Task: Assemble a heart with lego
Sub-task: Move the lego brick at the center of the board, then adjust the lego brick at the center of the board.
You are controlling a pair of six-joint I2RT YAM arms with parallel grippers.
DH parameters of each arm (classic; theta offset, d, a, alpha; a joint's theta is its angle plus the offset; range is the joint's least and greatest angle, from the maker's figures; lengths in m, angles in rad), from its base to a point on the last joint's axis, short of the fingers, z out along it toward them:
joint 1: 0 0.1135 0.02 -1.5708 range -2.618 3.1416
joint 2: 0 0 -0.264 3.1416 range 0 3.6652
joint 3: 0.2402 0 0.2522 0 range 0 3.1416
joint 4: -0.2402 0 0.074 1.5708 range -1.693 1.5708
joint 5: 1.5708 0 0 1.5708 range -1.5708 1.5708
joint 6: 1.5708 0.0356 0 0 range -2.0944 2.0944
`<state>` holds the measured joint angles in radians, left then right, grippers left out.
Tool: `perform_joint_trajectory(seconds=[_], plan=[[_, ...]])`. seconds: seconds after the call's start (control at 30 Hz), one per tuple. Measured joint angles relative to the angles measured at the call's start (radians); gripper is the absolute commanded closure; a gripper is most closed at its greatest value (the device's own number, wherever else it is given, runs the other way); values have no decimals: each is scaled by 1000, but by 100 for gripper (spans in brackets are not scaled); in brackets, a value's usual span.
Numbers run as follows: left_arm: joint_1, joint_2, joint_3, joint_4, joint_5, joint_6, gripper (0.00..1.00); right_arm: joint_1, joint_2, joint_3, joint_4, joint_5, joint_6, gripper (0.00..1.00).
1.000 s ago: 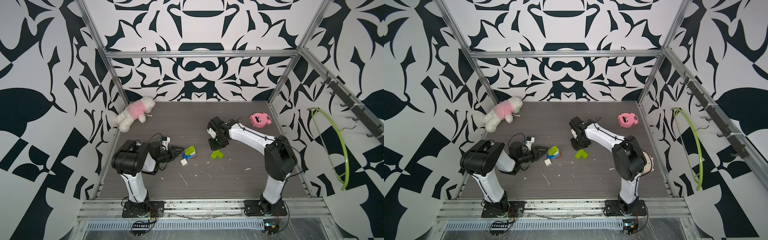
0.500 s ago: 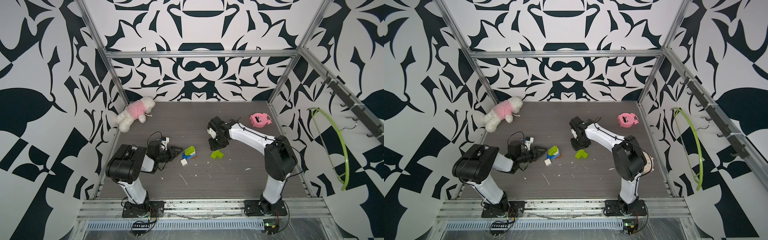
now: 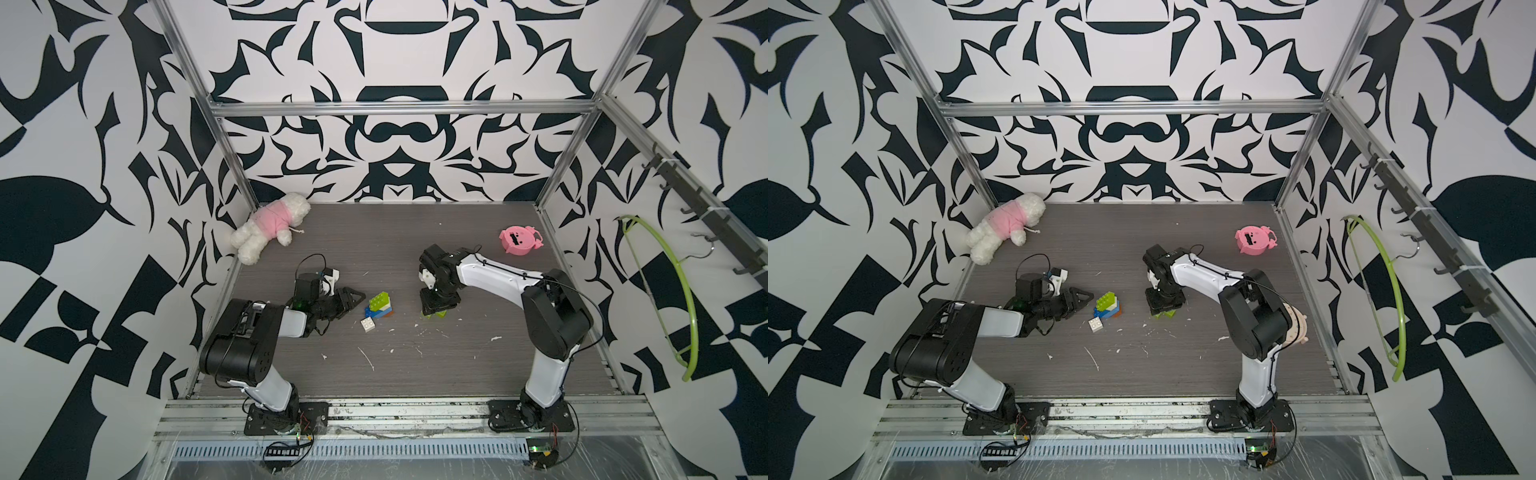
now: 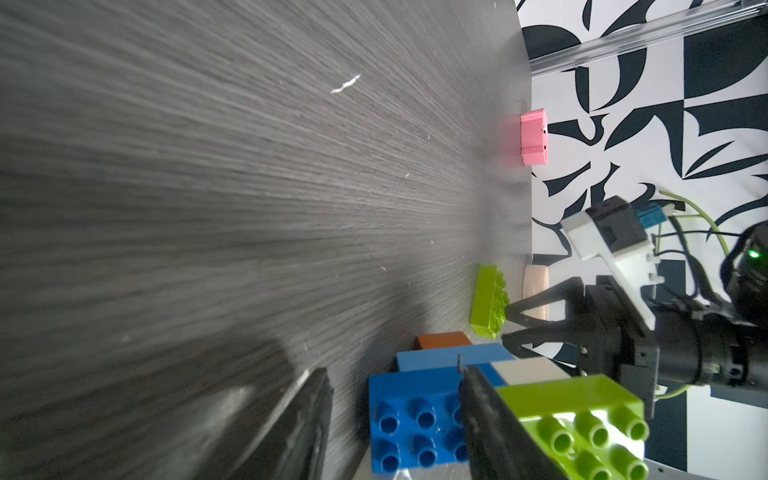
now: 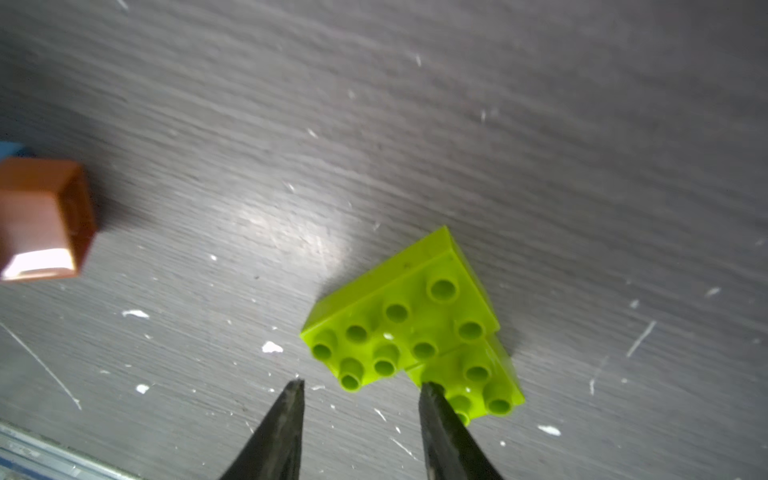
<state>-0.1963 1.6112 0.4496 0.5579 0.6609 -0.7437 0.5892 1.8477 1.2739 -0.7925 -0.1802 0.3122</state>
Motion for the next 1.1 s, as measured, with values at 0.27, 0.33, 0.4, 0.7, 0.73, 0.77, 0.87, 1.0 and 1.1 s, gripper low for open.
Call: perform_joint_trajectory(seconds=[0.27,0.33,0.4,0.7,0.73,0.77,0.87,1.0,1.1], plan=[[-11,54,66,-71,39,33,48,-110,-3,-21,55,4,-16,51],[-27,71,87,-93,40,45,48,-122,-4,-19,54,13,-24,51],[-43,79,104,-121,39,56,49,-114,-9,-19,54,25,-27,54],[-60,84,129,-175,34,70,54,137,-153,-34,155,-146,-51,67],[-60,84,129,-181,34,70,54,166,-161,-43,188,-186,-45,67],[-62,84,129,-183,34,71,55,185,-161,-51,215,-217,-37,67],[-71,84,129,-189,30,70,56,203,-141,-80,293,-278,-1,67],[-92,84,129,-193,21,68,57,196,-91,-106,378,-299,45,67],[-105,79,129,-200,11,68,58,191,-65,-107,429,-299,71,68]])
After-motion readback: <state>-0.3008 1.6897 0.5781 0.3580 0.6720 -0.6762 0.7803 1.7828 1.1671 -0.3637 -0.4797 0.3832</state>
